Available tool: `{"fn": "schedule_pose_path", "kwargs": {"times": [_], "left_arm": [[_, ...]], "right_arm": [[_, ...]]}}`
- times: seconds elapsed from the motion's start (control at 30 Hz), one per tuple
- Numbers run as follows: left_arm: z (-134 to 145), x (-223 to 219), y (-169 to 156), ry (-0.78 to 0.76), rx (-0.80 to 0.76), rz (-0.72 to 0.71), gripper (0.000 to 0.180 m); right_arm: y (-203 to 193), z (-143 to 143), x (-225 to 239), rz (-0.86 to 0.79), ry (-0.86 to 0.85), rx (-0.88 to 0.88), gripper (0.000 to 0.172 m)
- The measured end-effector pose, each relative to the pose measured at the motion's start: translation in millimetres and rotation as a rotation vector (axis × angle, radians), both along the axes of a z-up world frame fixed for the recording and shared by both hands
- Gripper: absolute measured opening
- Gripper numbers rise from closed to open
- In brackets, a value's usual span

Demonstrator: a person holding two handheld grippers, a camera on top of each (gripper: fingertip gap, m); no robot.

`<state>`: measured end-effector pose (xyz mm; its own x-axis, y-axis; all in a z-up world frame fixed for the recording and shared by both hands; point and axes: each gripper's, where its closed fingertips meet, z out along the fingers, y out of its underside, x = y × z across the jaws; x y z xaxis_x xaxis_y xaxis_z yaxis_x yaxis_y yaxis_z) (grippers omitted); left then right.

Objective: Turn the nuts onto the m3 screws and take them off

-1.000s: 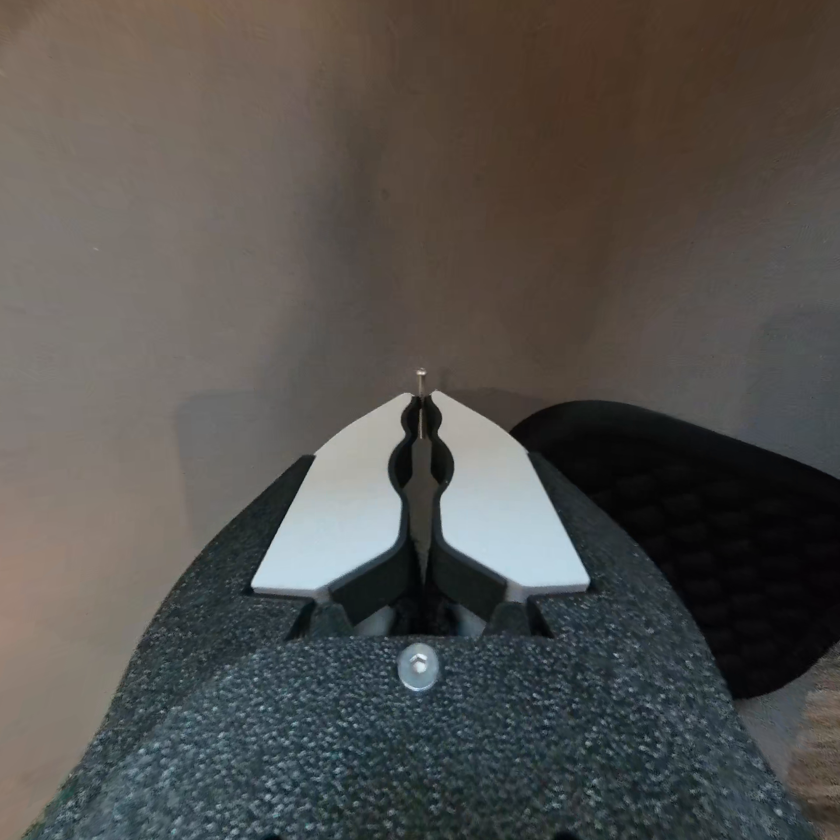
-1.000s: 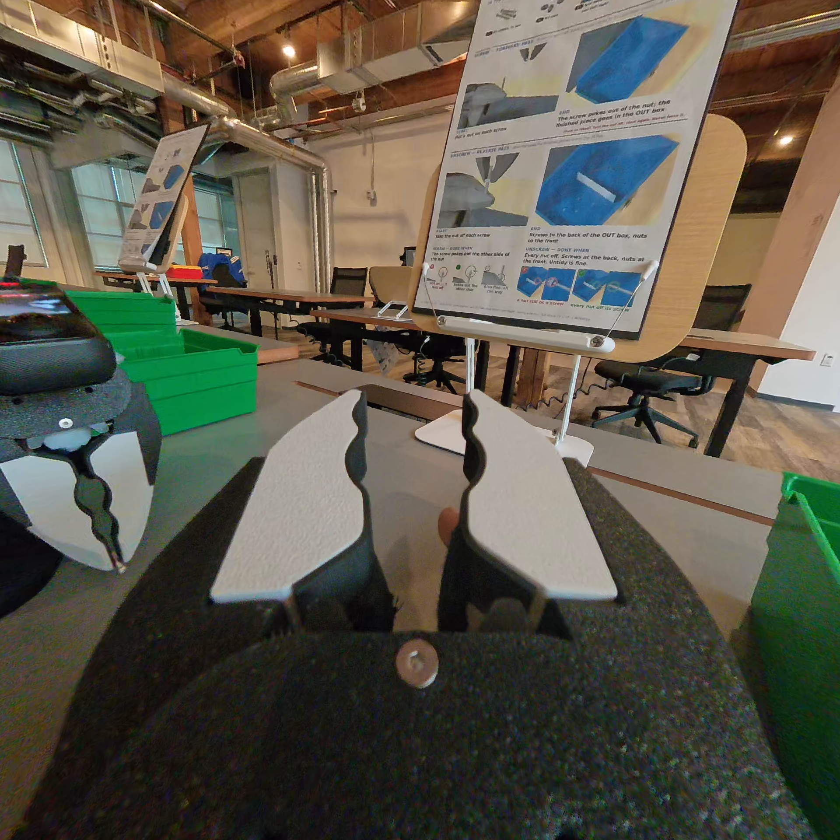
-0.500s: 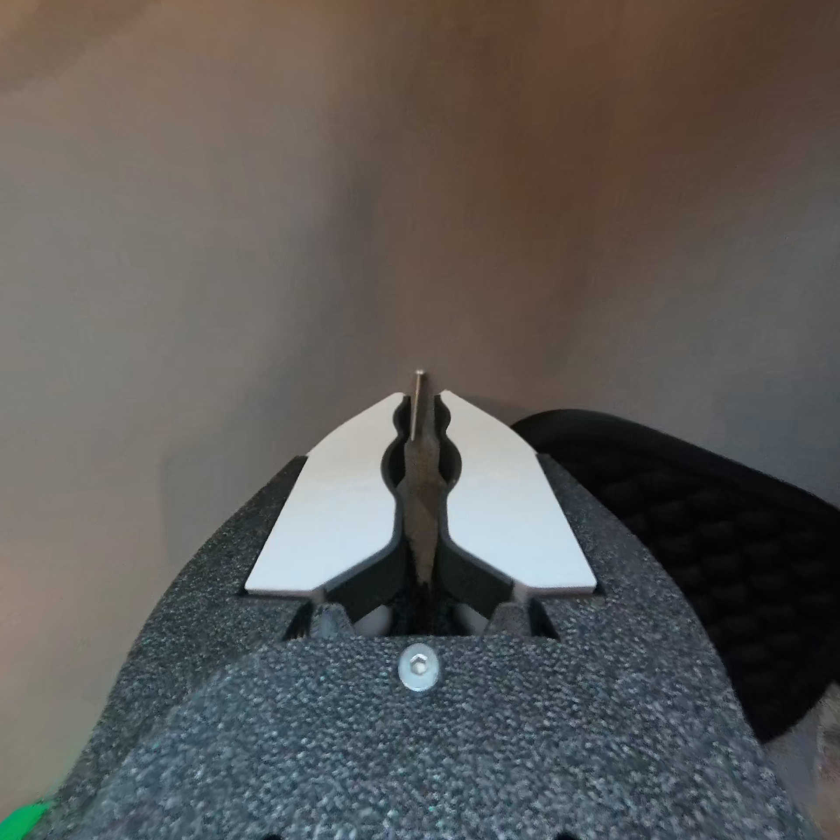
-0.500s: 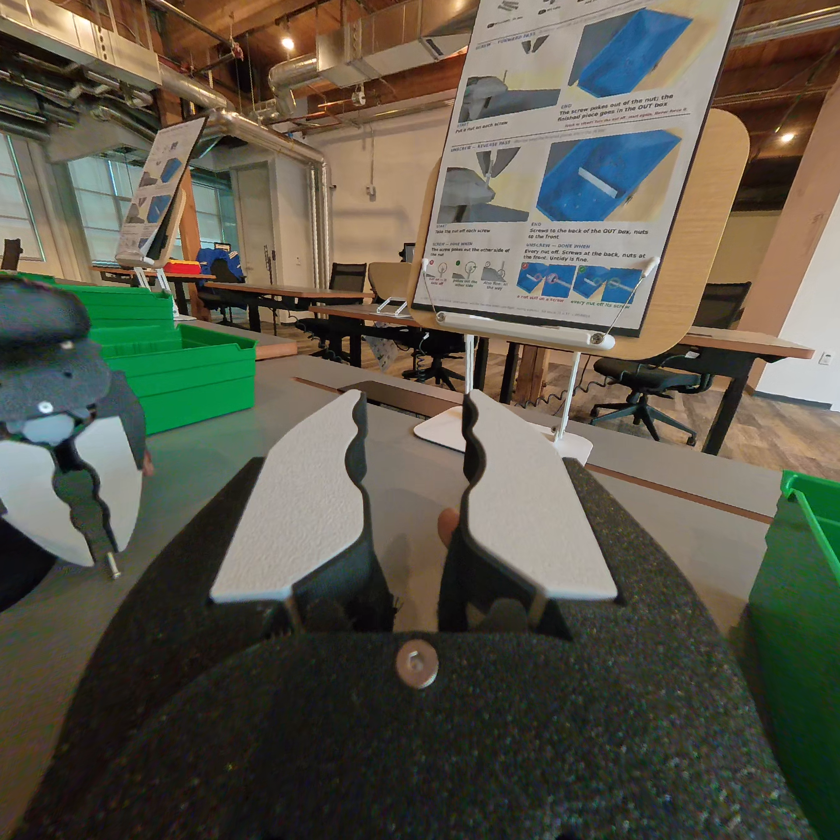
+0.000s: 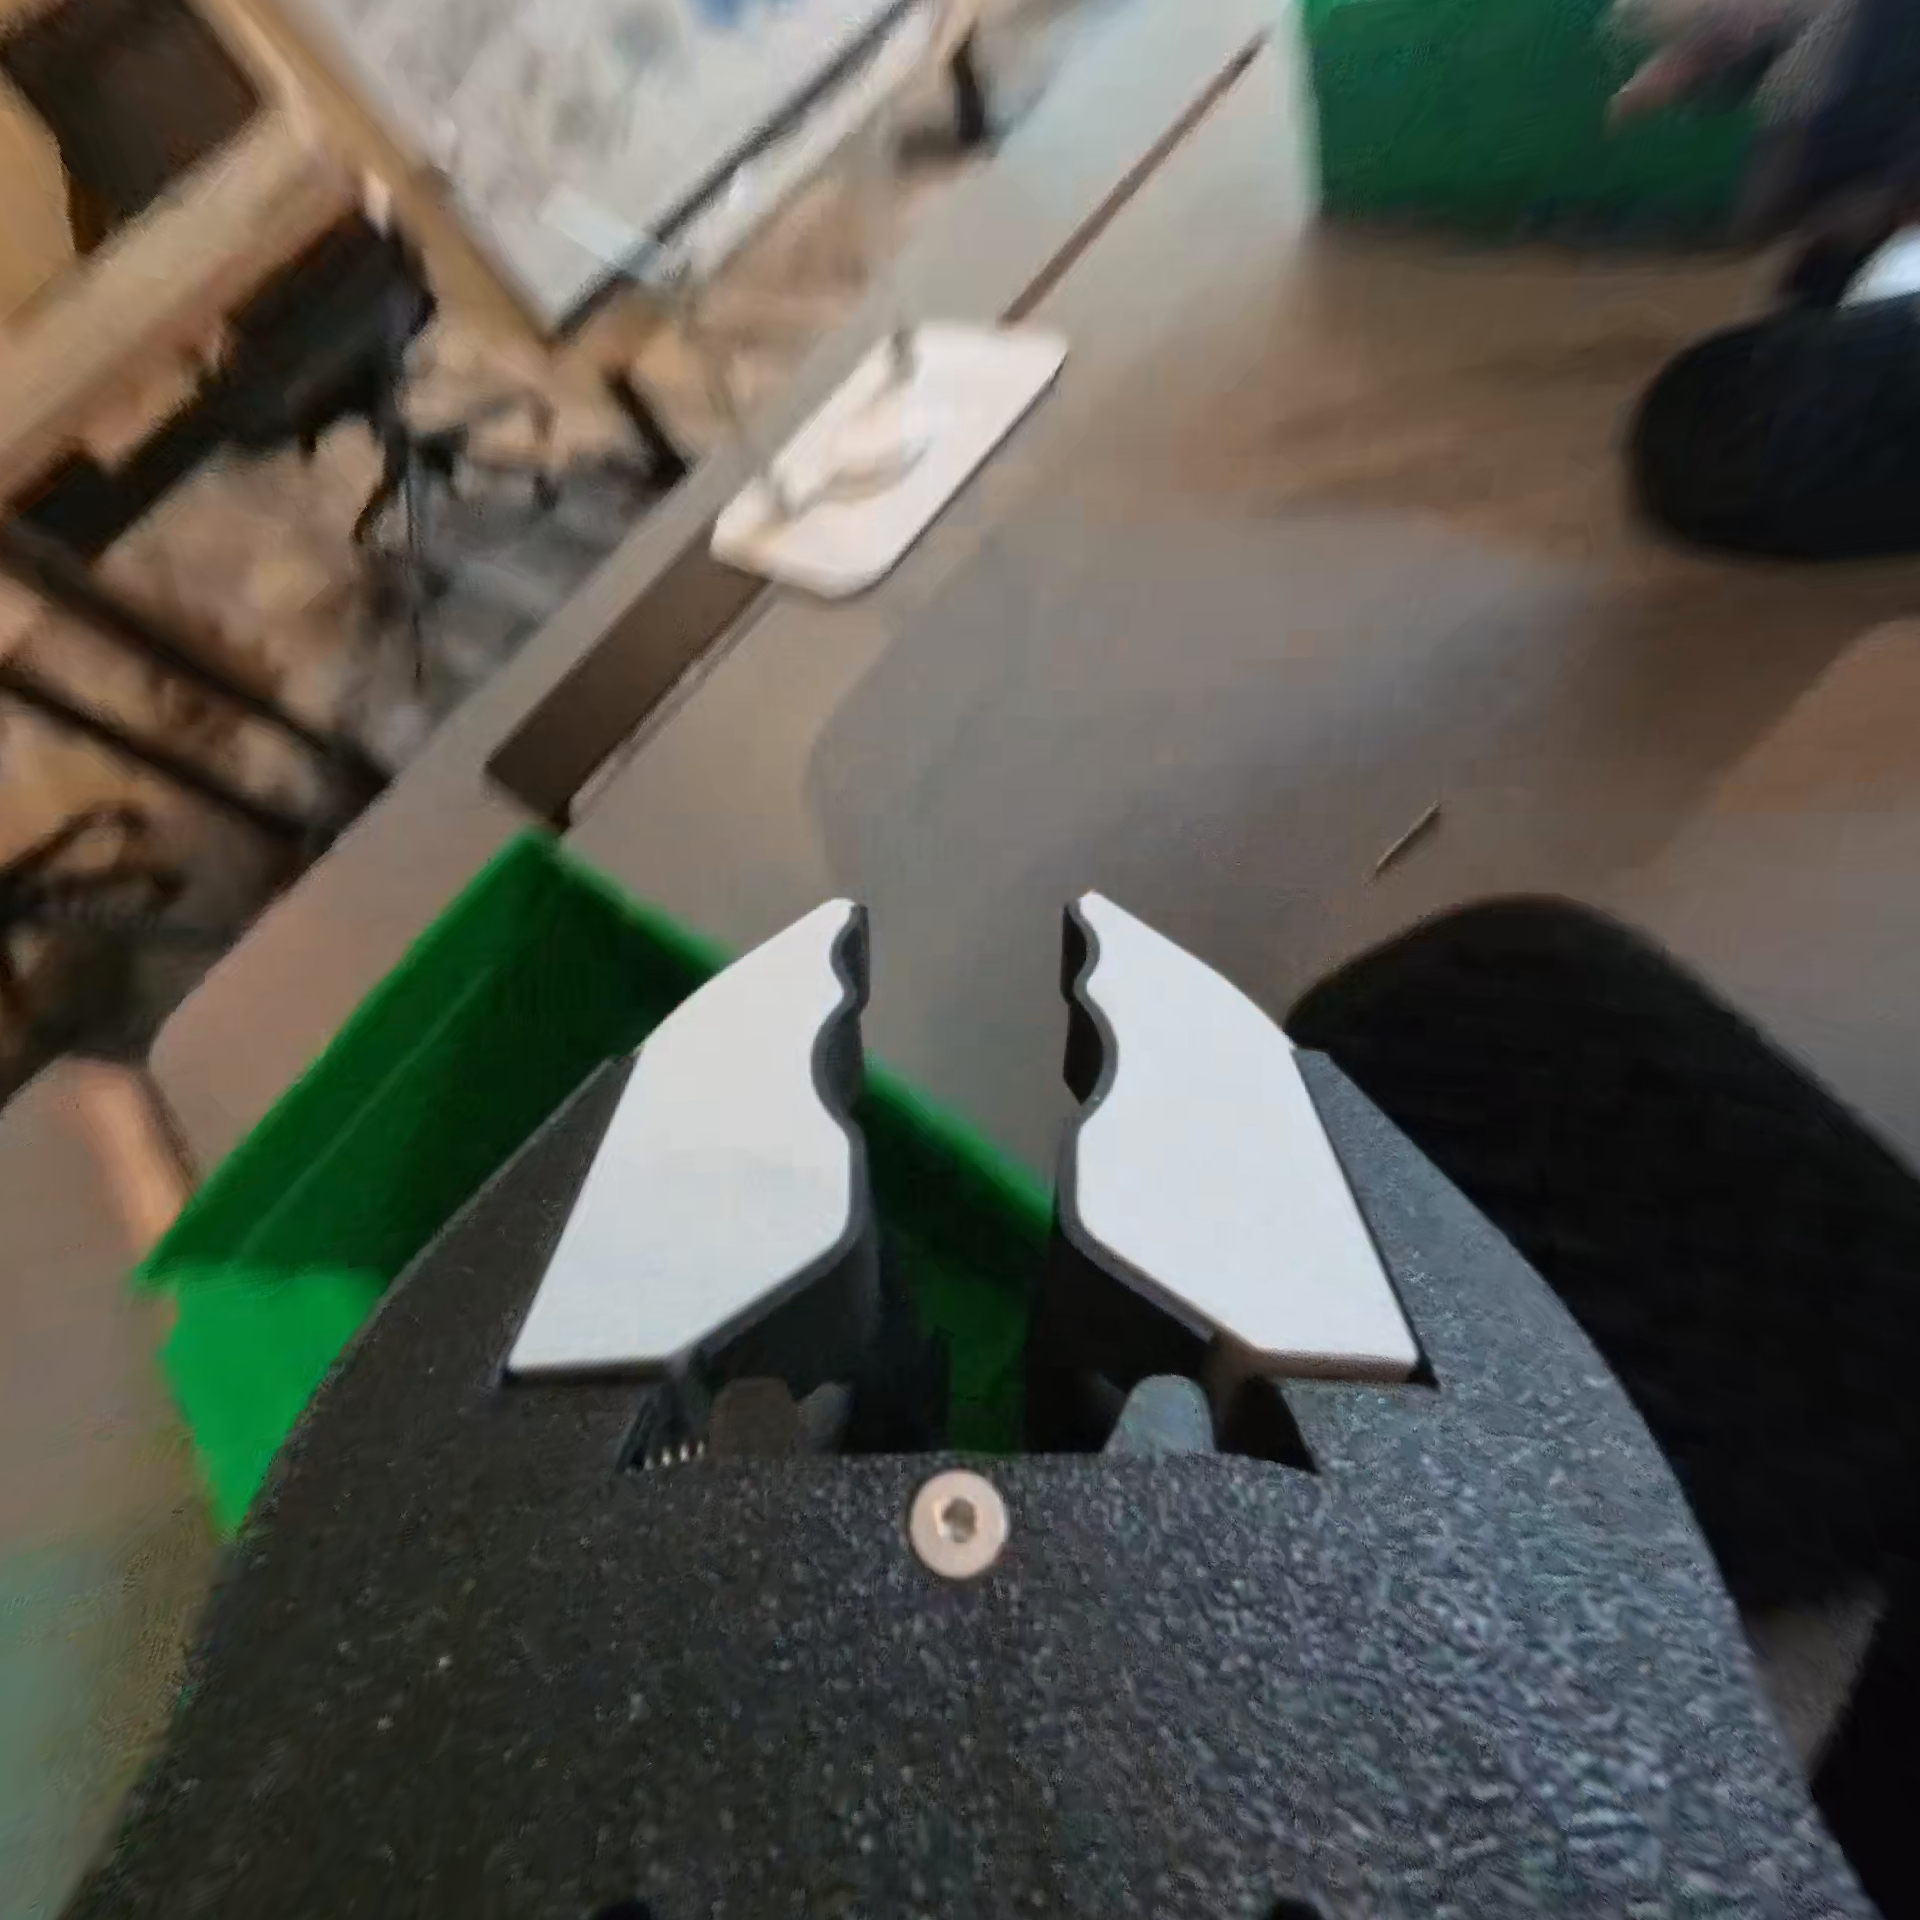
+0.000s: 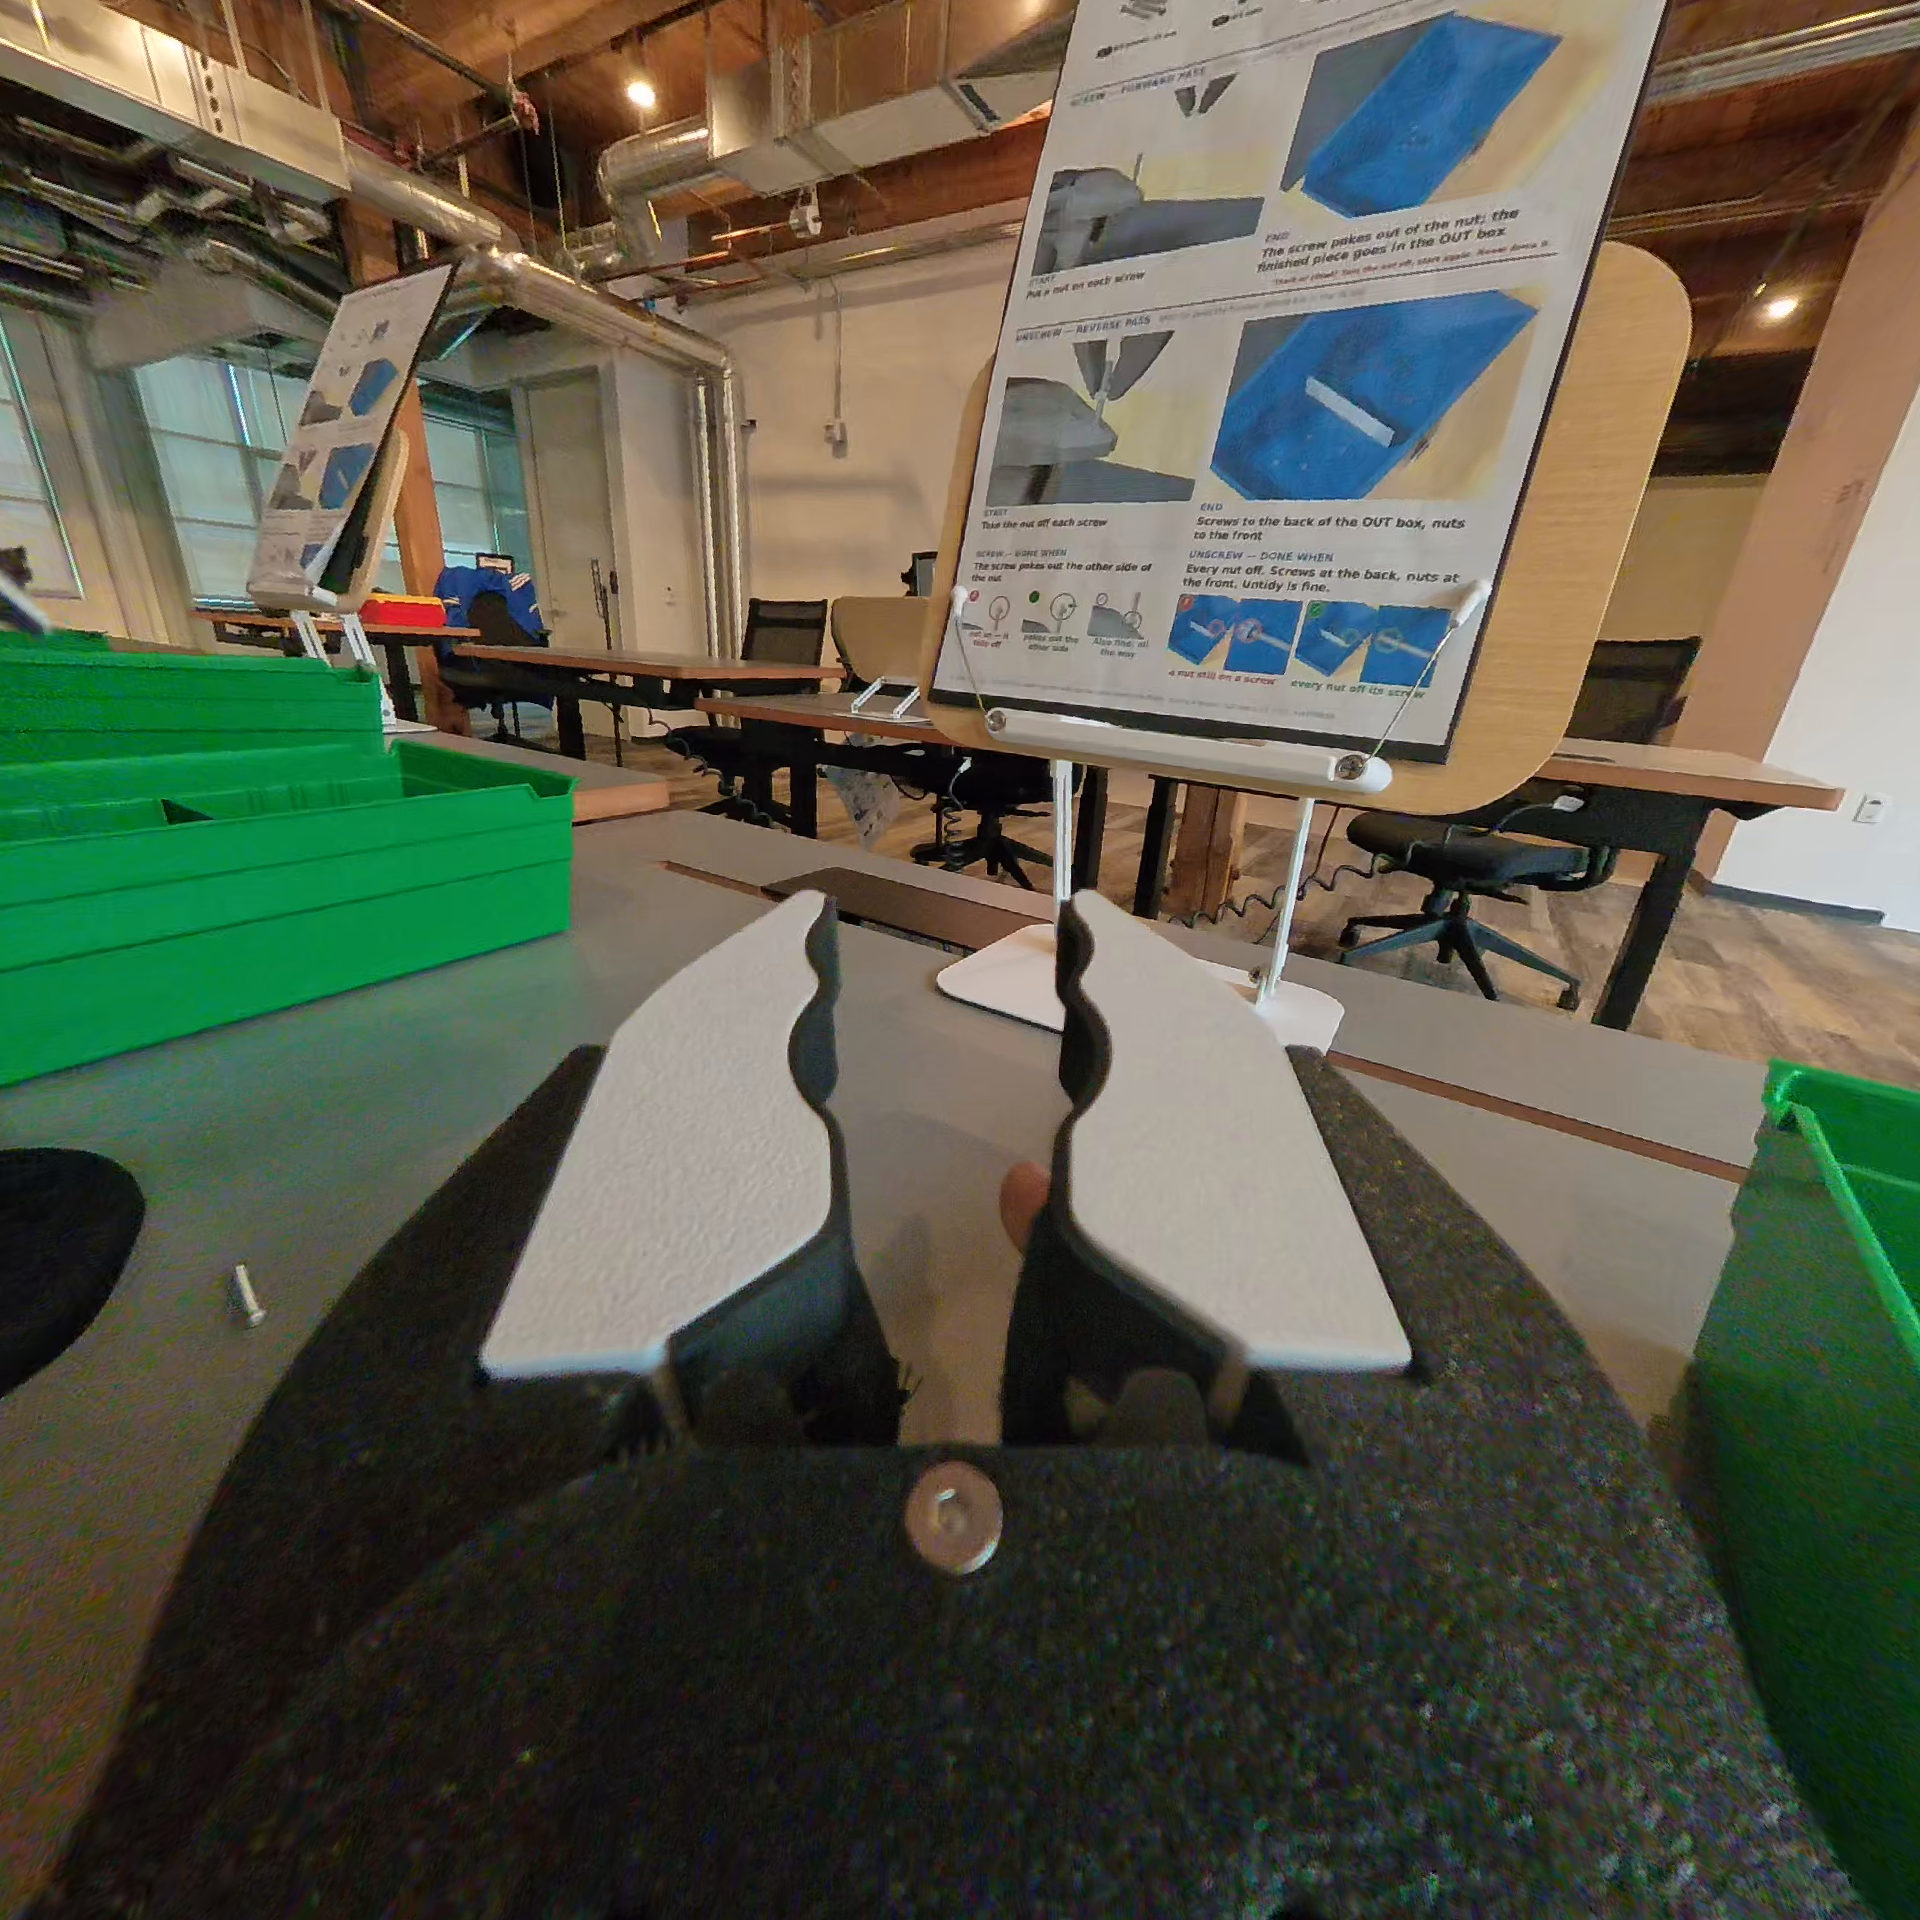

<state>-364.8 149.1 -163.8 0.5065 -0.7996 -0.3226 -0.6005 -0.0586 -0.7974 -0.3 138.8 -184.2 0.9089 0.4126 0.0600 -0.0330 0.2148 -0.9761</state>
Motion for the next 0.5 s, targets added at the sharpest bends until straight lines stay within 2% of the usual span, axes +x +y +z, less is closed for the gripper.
{"fn": "schedule_pose_path", "kwargs": {"times": [0.07,0.2,0.37,0.5], "left_arm": [[-14.7,-42.6,6.4,0.086,-0.081,0.096,0.032],[-59.9,-94.9,14.5,0.172,-0.324,0.169,0.025],[-114.8,-121.3,25.4,0.252,-0.584,0.201,0.026],[-134.9,-119.2,44.1,0.262,-0.644,0.236,0.020]], "right_arm": [[0.2,-0.2,0.8,-0.001,0.006,-0.003,0.039],[1.2,-2.1,-0.1,0.004,0.010,-0.013,0.039],[2.1,-4.8,-1.7,0.002,-0.010,-0.020,0.039],[2.7,-5.5,-1.0,0.000,-0.009,-0.023,0.039]]}}
